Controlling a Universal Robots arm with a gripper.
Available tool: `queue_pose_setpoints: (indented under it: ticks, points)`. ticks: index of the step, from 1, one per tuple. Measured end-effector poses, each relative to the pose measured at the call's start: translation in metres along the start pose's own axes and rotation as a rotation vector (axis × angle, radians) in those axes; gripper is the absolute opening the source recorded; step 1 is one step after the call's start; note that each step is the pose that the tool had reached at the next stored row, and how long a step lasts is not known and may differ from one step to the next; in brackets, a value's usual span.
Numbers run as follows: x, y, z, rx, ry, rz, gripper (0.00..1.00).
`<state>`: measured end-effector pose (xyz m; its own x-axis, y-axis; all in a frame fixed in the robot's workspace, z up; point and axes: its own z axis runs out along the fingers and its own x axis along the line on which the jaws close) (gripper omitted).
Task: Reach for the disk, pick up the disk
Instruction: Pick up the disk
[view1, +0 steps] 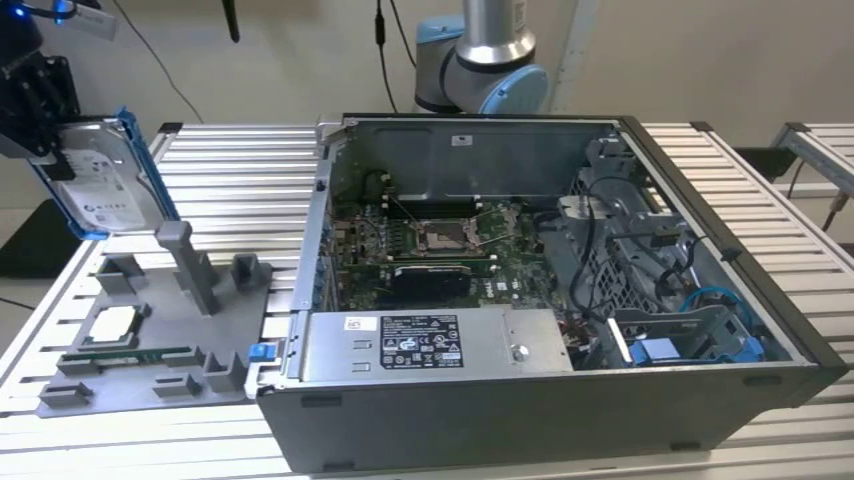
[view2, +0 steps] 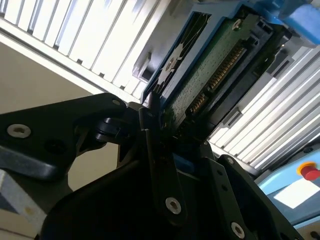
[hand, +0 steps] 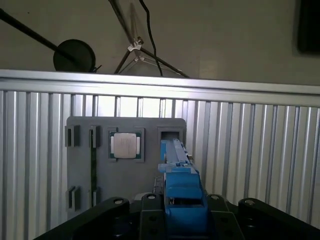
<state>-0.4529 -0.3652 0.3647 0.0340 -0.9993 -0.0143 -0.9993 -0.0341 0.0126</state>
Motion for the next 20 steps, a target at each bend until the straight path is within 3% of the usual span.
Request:
queue_pose_setpoints:
  ticks: [20]
  points:
    - [-0.0004, 0.0003, -0.0243, 0.0, 0.0, 0.0, 0.0]
